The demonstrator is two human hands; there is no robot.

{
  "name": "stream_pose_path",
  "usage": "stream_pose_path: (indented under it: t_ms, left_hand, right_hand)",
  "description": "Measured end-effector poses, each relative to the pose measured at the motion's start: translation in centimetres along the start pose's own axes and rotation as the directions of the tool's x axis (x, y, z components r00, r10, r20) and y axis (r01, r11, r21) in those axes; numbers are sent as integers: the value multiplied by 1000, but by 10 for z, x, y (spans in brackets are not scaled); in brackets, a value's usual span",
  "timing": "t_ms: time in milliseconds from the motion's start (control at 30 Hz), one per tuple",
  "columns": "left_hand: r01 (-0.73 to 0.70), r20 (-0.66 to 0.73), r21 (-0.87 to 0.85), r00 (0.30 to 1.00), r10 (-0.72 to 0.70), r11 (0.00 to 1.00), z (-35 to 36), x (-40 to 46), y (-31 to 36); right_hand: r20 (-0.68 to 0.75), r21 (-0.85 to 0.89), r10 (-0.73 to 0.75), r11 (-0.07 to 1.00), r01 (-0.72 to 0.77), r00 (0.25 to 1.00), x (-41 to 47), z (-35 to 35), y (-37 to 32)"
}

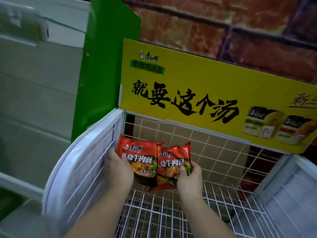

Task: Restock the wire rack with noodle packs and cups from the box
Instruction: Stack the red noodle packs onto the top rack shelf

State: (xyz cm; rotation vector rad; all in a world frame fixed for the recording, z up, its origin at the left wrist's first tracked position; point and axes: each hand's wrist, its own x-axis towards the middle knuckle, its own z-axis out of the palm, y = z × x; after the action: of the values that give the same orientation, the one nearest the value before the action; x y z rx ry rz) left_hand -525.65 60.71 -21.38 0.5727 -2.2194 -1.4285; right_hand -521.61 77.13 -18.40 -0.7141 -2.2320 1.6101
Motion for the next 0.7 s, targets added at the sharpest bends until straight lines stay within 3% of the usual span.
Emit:
stream_pose_path:
  t_ms: [100,167,267,367,433,533,700]
  left_hand:
    - [-226,67,251,974,216,941,-2,-15,-11]
    - [-396,202,468,918,341,790,-5,-24,-13]
    - [-587,483,476,797,363,655,-7,-31,-10]
    - [-613,557,468,764,327,636,-1,-34,-8]
    - [-574,525,509,798,297,642,4,-34,-10]
    - [-547,478,619,832,283,564,10,-37,-9]
    - [-597,439,680,797,415,427,17,-36,-2]
  right_hand:
    - [6,-22,7,1000,-7,1000,2,1,5]
    - [17,-32,8,999,-7,1000,4,-1,11]
    - [34,-29,11,1000,-10,999,6,-6,18]
    - [47,3,27,1000,-27,999,9,-10,20]
    - [77,46,48,998,-51,996,10,-12,19]
    - [142,170,118,975,-142,983,12,-17,20]
    - [219,272,135,942,-194,966,21,-24,23]
